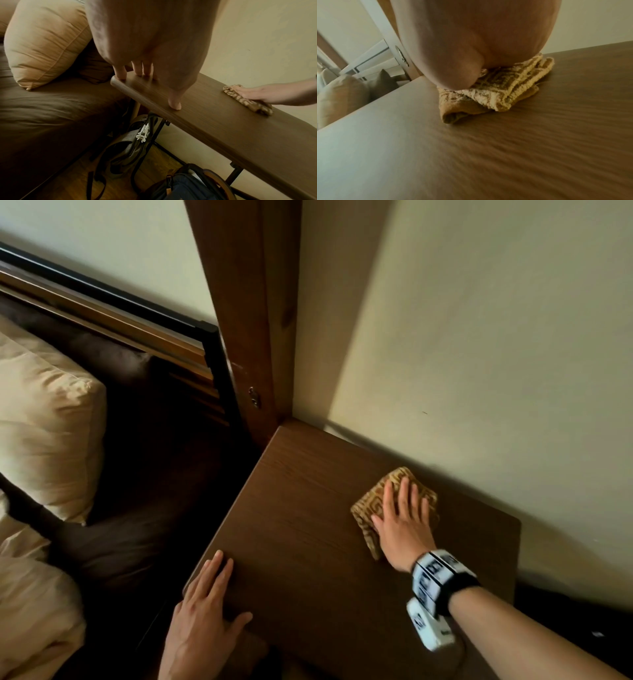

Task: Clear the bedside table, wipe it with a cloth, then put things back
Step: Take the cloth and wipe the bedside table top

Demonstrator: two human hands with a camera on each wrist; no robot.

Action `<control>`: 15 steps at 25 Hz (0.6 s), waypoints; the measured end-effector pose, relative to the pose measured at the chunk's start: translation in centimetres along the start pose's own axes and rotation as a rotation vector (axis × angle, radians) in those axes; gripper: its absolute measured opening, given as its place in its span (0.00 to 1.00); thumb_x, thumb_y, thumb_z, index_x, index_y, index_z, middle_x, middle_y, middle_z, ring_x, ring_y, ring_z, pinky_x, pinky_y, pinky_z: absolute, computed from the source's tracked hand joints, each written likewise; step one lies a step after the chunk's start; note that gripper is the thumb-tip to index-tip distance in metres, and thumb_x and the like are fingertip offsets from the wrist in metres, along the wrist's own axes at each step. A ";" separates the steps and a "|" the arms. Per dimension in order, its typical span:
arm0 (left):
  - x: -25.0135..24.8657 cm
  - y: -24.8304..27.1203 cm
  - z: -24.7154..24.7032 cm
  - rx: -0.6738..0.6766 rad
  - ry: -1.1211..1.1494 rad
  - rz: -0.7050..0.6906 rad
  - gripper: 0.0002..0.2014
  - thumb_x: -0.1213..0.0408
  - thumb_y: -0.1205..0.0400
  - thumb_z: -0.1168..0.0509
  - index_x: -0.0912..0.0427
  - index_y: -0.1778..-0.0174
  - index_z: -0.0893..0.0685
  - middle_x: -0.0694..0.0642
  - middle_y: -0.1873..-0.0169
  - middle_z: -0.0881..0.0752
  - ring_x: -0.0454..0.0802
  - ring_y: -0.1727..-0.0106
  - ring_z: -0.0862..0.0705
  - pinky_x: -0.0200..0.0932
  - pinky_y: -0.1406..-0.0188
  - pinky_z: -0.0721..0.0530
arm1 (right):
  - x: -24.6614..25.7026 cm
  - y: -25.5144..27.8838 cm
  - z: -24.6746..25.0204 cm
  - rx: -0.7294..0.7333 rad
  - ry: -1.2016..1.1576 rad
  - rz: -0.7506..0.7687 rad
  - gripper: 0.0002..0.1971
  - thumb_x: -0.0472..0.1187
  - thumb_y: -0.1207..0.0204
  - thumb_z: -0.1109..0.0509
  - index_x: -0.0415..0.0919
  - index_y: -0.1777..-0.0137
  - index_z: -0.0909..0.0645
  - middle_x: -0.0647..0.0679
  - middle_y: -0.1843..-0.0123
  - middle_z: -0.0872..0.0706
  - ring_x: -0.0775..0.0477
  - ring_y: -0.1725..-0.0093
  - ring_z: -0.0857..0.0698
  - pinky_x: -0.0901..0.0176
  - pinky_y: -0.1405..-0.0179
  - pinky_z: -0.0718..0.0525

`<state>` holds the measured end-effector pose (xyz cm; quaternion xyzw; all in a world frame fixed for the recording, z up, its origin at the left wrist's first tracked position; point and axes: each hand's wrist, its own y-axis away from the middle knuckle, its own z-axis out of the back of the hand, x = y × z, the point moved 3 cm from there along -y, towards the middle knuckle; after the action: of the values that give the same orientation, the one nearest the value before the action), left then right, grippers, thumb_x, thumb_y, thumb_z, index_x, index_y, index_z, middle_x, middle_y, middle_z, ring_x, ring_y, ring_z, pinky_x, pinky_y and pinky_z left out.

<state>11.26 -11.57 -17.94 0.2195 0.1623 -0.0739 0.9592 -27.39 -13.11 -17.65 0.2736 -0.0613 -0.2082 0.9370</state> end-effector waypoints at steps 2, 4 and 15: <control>0.0 0.0 0.1 -0.007 0.004 0.008 0.56 0.33 0.28 0.25 0.43 0.08 0.46 0.43 0.07 0.53 0.49 0.06 0.51 0.53 0.09 0.39 | 4.2 -1.8 0.7 -0.042 -0.018 0.067 0.40 0.59 0.07 0.56 0.40 0.06 0.69 0.32 0.05 0.70 0.28 0.06 0.67 0.28 0.06 0.59; 0.1 0.1 0.2 -0.011 -0.038 -0.003 0.56 0.36 0.30 0.20 0.46 0.09 0.39 0.45 0.08 0.46 0.52 0.07 0.45 0.56 0.10 0.37 | 8.8 -1.3 0.0 -0.065 0.019 0.223 0.40 0.58 0.06 0.54 0.39 0.06 0.69 0.32 0.06 0.72 0.30 0.06 0.70 0.29 0.07 0.64; 0.5 -0.3 -0.5 0.013 -0.077 0.002 0.55 0.40 0.33 0.16 0.51 0.11 0.32 0.51 0.09 0.37 0.58 0.09 0.39 0.63 0.11 0.36 | -11.9 8.4 -5.2 -0.127 -0.027 0.135 0.37 0.56 0.10 0.52 0.35 0.07 0.40 0.27 0.06 0.44 0.27 0.06 0.46 0.31 0.09 0.33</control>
<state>11.55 -11.67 -18.65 0.2229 0.1248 -0.0825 0.9633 -33.99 0.88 -17.53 0.2060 -0.0789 -0.1517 0.9635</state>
